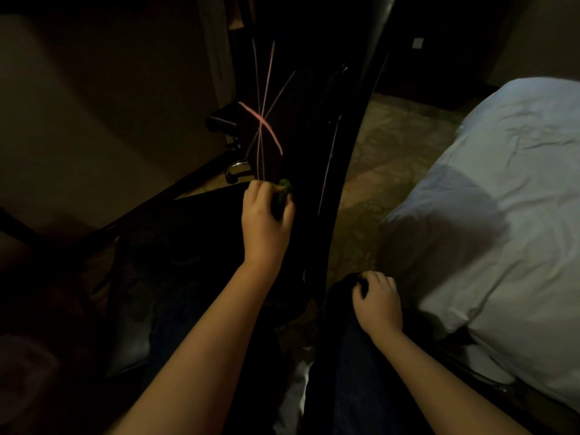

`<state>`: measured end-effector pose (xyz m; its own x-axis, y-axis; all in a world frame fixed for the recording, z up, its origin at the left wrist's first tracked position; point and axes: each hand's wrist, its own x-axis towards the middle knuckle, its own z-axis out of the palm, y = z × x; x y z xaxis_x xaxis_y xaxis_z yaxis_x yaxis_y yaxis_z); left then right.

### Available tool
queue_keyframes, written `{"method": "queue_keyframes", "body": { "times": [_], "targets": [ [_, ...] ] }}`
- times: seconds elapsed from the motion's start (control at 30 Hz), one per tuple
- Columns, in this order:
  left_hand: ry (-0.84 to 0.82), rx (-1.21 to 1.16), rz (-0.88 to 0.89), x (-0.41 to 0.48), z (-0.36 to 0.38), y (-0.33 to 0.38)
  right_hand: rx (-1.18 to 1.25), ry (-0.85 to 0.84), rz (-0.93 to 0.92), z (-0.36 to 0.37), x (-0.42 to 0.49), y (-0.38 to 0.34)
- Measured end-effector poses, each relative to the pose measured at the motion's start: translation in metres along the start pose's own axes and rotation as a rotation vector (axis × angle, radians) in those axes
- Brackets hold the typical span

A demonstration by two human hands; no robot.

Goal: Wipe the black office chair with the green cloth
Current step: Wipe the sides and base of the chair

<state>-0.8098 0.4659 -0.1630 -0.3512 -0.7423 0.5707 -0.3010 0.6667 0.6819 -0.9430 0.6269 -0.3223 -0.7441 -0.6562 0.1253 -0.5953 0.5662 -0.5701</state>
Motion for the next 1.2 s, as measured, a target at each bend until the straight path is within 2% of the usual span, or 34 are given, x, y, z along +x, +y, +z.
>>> {"method": "queue_keyframes", "body": {
  "times": [0.27,0.4,0.53,0.73,0.87,0.97,1.2],
  "targets": [
    [-0.086,-0.037,-0.106,-0.01,-0.01,-0.007,0.016,0.02,-0.004,0.001,0.001,0.0],
    [-0.064,-0.046,-0.085,-0.001,-0.019,0.002,0.011,0.017,-0.003,0.002,0.001,0.0],
    [0.021,-0.091,0.015,0.026,-0.02,0.034,-0.029,-0.005,0.005,0.002,0.003,-0.001],
    [0.125,-0.131,0.199,0.083,-0.015,0.09,0.039,-0.016,0.017,-0.001,0.004,0.0],
    [0.048,-0.13,0.268,0.108,-0.016,0.11,0.071,-0.023,0.022,-0.003,0.005,0.002],
    [-0.038,-0.11,0.234,0.112,-0.017,0.108,0.08,-0.032,0.017,-0.003,0.006,0.002],
    [0.002,-0.084,0.229,0.105,-0.016,0.096,0.055,-0.036,0.021,-0.003,0.005,-0.002]
  ]
}}
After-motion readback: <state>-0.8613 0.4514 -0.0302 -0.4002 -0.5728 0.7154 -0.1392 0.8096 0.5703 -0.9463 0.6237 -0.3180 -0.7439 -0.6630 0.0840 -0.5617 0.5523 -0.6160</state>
